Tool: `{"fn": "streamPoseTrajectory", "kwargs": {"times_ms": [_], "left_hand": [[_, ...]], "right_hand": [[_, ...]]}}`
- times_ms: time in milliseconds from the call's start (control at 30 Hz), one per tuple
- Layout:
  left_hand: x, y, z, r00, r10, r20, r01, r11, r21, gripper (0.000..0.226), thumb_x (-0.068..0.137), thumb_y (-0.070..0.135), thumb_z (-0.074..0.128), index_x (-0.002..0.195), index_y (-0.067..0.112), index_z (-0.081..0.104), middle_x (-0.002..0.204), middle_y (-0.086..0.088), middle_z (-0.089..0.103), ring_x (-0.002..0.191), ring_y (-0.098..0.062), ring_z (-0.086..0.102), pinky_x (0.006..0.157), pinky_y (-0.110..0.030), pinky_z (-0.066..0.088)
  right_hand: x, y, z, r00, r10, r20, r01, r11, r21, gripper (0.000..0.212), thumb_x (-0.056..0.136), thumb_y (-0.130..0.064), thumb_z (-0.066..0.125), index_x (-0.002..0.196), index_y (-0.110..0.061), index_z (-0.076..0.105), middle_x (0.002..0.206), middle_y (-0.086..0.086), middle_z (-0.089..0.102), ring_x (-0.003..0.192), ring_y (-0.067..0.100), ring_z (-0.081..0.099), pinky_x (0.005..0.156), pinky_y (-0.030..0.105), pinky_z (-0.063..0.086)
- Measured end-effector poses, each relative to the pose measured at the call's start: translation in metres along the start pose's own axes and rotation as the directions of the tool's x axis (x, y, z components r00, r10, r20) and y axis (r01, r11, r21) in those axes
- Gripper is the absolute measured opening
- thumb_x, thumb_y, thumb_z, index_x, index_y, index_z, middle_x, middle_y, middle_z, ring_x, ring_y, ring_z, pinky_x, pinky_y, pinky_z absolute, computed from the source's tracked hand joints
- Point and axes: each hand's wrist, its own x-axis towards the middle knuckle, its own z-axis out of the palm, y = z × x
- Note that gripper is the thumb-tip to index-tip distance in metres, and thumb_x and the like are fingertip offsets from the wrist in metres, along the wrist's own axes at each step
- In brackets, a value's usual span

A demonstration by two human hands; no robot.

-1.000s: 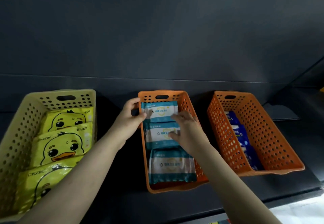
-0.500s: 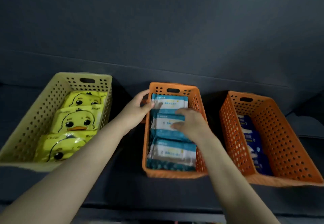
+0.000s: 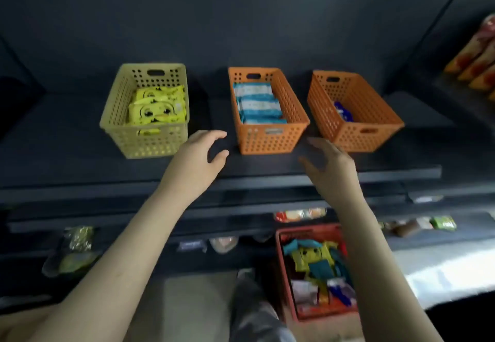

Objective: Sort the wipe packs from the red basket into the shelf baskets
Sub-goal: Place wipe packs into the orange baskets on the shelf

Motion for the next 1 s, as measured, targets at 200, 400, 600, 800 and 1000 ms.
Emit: {"fn": "streamPoseTrajectory", "kwargs": {"times_ms": [200,400,600,800,1000], "left_hand": [[-0.124,0.008,0.034,0.982,-0.085,0.169,0.106,0.987,-0.119,0.037,0.094,0.026,0.060,0.131,0.026,0.056,0.129,0.009,0.053,0.115,-0.009,0.054,0.089,-0.033,0.052],[-0.196,0.018,0.100,0.921,-0.171,0.351,0.230,0.964,-0.134,0.036,0.094,0.024,0.061,0.129,0.021,0.058,0.122,0.007,0.059,0.103,-0.007,0.057,0.082,0.000,0.033],[-0.223,0.035,0.182,0.805,-0.309,0.507,0.444,0.880,-0.167,0.036,0.096,0.030,0.058,0.131,0.024,0.055,0.130,0.007,0.058,0.117,-0.012,0.057,0.089,-0.023,0.042],[-0.205,0.049,0.294,0.712,-0.472,0.521,0.599,0.795,-0.099,0.035,0.095,0.026,0.060,0.128,0.015,0.058,0.127,-0.005,0.063,0.113,-0.019,0.061,0.090,-0.026,0.045],[-0.193,0.023,0.416,0.701,-0.513,0.495,0.564,0.824,0.055,0.037,0.093,0.024,0.062,0.129,0.012,0.060,0.128,-0.005,0.064,0.116,-0.019,0.060,0.096,-0.026,0.045]], "right_hand": [[-0.158,0.037,-0.018,0.934,0.326,0.145,-0.328,0.945,-0.008,0.046,0.089,-0.022,0.069,0.132,-0.014,0.056,0.125,0.006,0.064,0.115,0.024,0.059,0.095,0.036,0.049],[-0.258,0.089,-0.034,0.841,0.521,0.144,-0.525,0.851,-0.014,0.044,0.087,-0.019,0.072,0.128,-0.011,0.058,0.120,0.009,0.065,0.108,0.030,0.061,0.079,0.025,0.039],[-0.277,0.165,-0.048,0.768,0.624,0.145,-0.630,0.776,-0.002,0.048,0.086,-0.021,0.073,0.130,-0.014,0.057,0.120,0.006,0.067,0.109,0.027,0.062,0.078,0.026,0.041],[-0.231,0.280,-0.040,0.656,0.682,0.324,-0.736,0.673,0.072,0.040,0.087,-0.020,0.072,0.122,-0.006,0.060,0.118,0.010,0.064,0.109,0.032,0.061,0.091,0.048,0.052],[-0.200,0.412,0.019,0.509,0.666,0.545,-0.744,0.659,-0.110,0.041,0.092,-0.027,0.066,0.128,-0.011,0.056,0.121,0.013,0.065,0.101,0.029,0.065,0.081,0.038,0.055]]}}
